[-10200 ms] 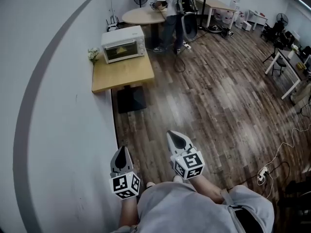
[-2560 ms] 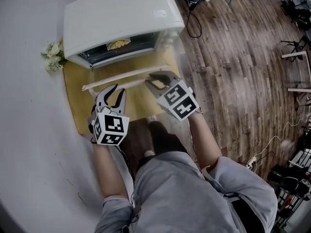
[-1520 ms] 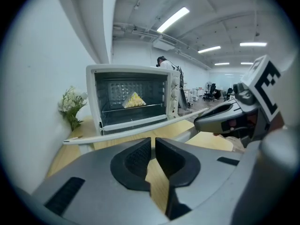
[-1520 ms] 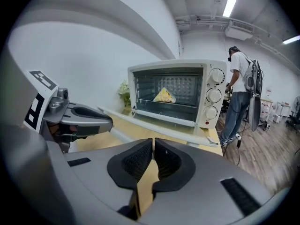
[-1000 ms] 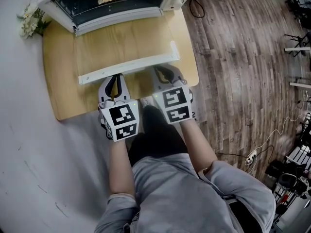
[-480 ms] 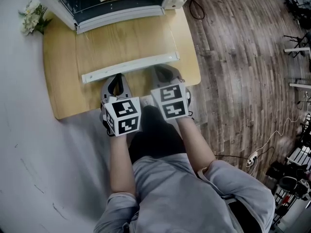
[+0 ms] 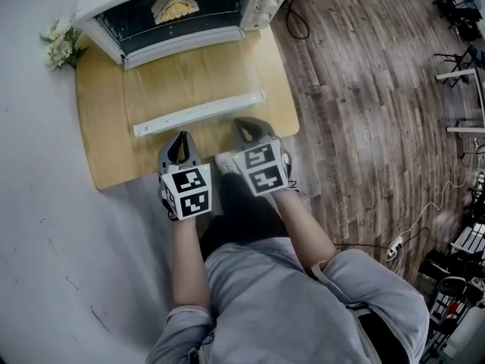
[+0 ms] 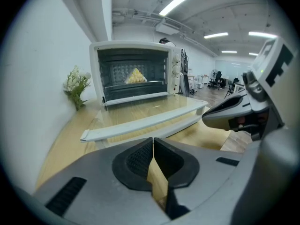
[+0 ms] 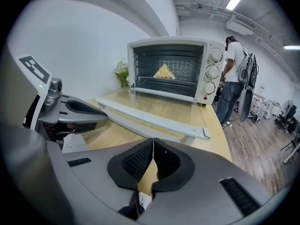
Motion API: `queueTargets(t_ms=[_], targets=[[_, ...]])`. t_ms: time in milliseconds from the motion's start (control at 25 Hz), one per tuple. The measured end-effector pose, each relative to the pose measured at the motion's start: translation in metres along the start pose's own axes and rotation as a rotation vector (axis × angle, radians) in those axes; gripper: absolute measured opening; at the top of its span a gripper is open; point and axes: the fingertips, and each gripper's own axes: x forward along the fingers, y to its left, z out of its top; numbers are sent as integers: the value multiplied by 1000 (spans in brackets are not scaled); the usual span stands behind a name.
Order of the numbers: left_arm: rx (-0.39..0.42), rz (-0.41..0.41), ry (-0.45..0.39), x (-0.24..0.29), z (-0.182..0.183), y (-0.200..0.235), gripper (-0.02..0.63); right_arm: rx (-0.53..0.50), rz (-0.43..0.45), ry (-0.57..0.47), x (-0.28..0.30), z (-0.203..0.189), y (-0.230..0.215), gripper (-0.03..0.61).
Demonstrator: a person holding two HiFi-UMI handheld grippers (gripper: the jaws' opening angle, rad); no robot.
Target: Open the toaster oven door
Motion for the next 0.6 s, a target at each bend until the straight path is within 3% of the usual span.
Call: queueTargets(t_ms=[600], targets=[[-72, 4, -171, -104, 88, 1, 8, -21, -32, -159, -110, 90, 11, 2]])
